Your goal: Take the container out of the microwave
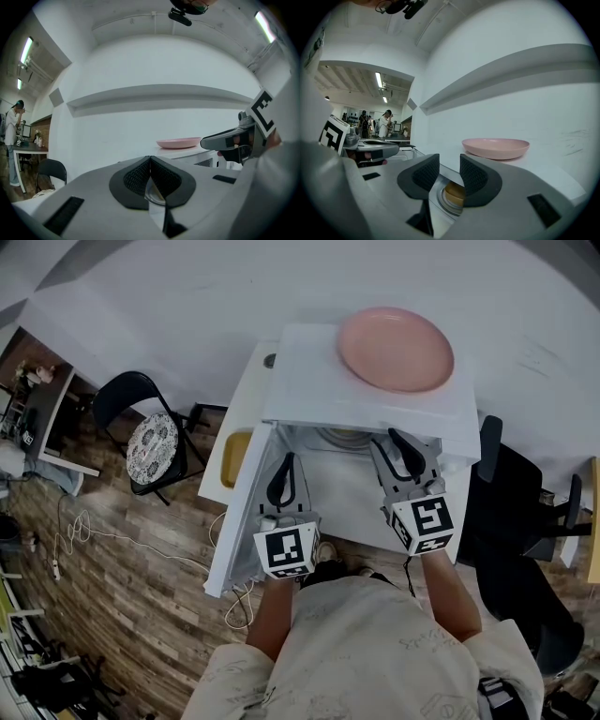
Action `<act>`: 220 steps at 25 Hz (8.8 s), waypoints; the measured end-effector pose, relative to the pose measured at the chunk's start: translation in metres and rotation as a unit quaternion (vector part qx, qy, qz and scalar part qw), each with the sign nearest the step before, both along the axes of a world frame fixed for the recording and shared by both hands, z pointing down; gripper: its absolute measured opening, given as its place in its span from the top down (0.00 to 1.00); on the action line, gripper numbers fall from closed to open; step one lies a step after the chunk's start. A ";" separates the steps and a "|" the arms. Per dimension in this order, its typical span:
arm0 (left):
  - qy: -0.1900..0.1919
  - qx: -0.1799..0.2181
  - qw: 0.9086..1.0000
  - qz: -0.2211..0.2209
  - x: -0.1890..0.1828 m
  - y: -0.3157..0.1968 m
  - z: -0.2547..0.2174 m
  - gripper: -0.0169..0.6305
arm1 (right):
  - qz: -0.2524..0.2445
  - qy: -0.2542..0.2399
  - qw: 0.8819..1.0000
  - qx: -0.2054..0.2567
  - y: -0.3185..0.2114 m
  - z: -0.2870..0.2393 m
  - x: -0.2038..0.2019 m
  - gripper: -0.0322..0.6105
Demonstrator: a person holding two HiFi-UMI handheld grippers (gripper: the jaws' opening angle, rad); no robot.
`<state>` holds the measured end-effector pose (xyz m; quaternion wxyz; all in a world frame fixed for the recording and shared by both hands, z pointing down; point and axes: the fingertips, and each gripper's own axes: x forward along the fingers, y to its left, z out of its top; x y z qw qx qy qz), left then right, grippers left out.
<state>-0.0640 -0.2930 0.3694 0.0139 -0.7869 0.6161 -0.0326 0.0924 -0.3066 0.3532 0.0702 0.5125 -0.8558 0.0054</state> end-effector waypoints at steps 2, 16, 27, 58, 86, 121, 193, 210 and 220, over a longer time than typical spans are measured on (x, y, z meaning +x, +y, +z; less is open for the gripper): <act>0.000 -0.002 1.000 0.000 0.001 0.001 0.002 0.96 | -0.004 0.002 1.000 -0.002 -0.001 0.001 -0.003 0.72; 0.002 -0.017 1.000 -0.009 0.001 0.005 0.018 0.96 | -0.036 0.031 0.999 -0.019 0.001 0.020 -0.020 0.72; 0.002 -0.028 0.999 -0.022 -0.006 0.012 0.029 0.96 | -0.066 0.069 0.994 -0.044 0.002 0.043 -0.035 0.72; 0.003 -0.057 0.998 -0.024 -0.011 0.008 0.063 0.96 | -0.085 0.343 0.934 -0.049 -0.028 0.134 -0.052 0.74; -0.006 -0.072 0.997 -0.016 -0.017 0.009 0.078 0.96 | -0.093 0.551 0.829 -0.020 -0.069 0.194 -0.052 0.71; -0.006 -0.071 0.997 -0.018 -0.023 0.014 0.080 0.96 | -0.103 0.623 0.774 -0.037 -0.101 0.221 -0.049 0.71; -0.017 -0.065 0.998 -0.003 -0.005 0.042 0.072 0.96 | -0.121 0.626 0.770 -0.016 -0.035 0.196 -0.048 0.90; -0.024 -0.061 0.998 -0.010 0.011 0.064 0.070 0.96 | -0.146 0.611 0.778 -0.014 0.000 0.190 -0.038 0.90; -0.026 -0.046 0.998 -0.033 0.018 0.087 0.063 0.96 | -0.158 0.609 0.777 -0.001 0.025 0.186 -0.029 0.90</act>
